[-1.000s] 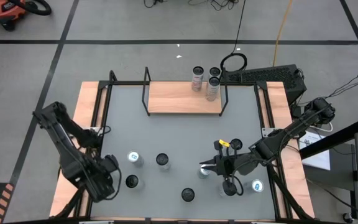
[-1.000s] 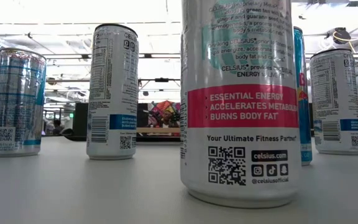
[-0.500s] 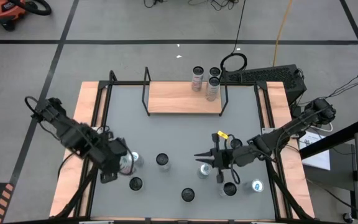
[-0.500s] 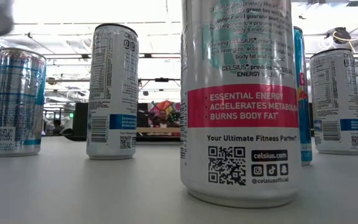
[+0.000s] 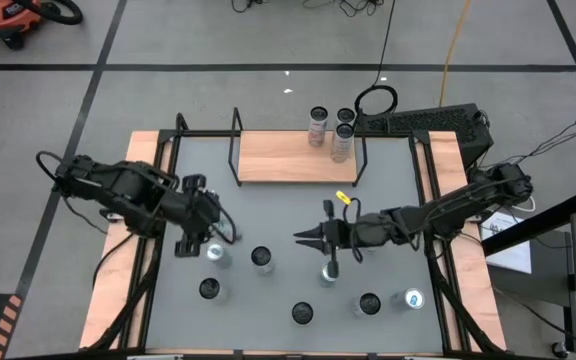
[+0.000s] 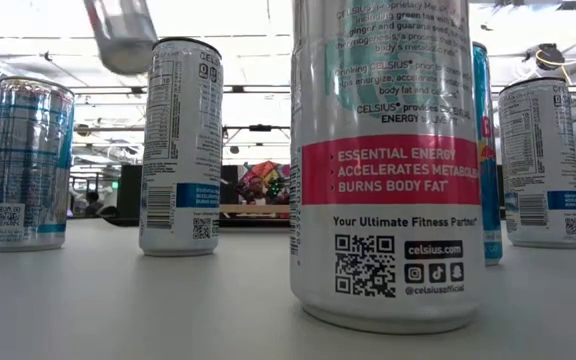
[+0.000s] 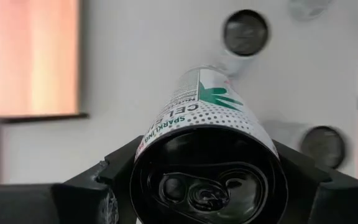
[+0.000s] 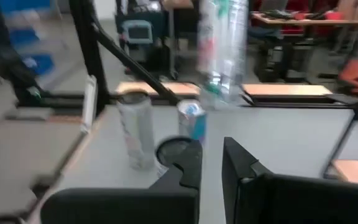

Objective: Place canned beverage on shelf
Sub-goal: Put the left white pink soda can on the shelf aligned with the white pink soda can

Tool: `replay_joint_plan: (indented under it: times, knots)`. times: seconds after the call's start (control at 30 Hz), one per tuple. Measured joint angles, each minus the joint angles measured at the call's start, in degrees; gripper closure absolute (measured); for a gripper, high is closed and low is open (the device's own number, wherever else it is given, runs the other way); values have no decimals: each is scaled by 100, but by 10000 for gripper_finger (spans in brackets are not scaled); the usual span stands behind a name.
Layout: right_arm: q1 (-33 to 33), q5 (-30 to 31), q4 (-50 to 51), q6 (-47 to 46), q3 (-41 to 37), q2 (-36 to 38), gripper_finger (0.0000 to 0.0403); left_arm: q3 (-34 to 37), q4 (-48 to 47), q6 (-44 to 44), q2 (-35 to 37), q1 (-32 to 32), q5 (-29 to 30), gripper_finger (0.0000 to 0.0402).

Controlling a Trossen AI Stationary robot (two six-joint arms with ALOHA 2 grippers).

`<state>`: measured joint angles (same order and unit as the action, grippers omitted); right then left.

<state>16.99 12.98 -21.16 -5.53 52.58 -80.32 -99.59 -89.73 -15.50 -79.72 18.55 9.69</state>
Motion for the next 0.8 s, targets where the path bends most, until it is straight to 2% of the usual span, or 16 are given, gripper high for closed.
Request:
replay_joint_plan:
  times: [0.17,0.4,0.63,0.8]
  knots:
    - [-270,-114,216,-235,379,-221,351,0,515,1124,-17,-292,236,146]
    - [-389,-75,1117,186,1664,-876,229,0,1500,2282,-17,-477,312,146]
    - [-458,713,1605,818,2738,-1500,119,0,1865,2821,-75,-501,577,146]
    - [-580,1096,1596,1093,3019,-1738,70,0,1842,2996,-215,-499,603,146]
